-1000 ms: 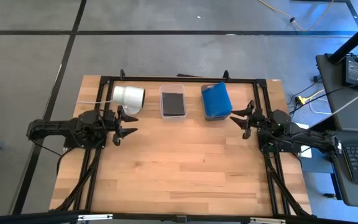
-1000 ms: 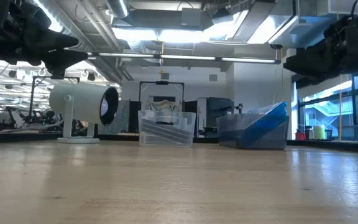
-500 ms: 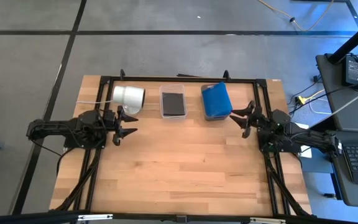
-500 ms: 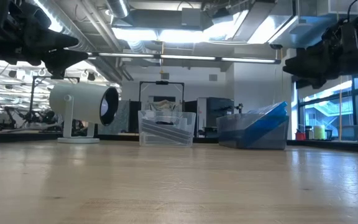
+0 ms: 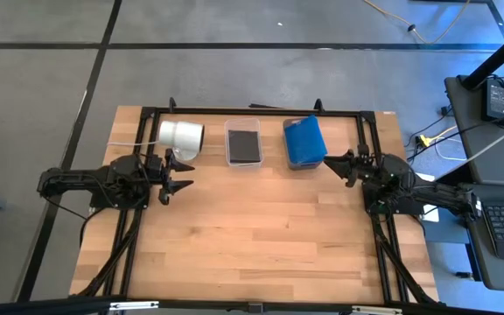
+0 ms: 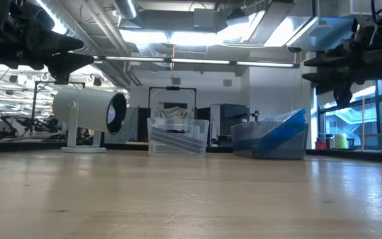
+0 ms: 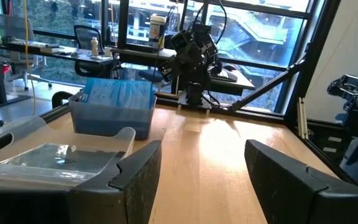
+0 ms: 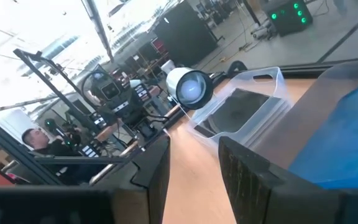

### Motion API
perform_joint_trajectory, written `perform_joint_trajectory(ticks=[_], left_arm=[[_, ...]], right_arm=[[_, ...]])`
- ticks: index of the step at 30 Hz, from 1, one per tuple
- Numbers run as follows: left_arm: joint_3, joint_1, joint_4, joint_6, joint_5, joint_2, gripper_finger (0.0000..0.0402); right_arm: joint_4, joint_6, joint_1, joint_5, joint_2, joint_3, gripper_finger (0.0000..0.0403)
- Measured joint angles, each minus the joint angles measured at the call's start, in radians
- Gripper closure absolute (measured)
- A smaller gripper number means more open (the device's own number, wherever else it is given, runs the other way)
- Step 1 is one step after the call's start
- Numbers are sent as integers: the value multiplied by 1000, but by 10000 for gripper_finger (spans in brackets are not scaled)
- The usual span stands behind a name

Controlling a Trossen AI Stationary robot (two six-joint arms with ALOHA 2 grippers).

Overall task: Pick & place jewel cases by type
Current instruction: Return to Home Position

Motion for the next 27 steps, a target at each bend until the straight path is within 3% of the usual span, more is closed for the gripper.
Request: perform_joint_trajectory(ticks=[7,27], left_arm=[[0,0,0,0,0,0,172],[0,0,0,0,0,0,175]], right_arm=[[0,-79,0,0,0,0,263],[0,-75,0,0,0,0,263]])
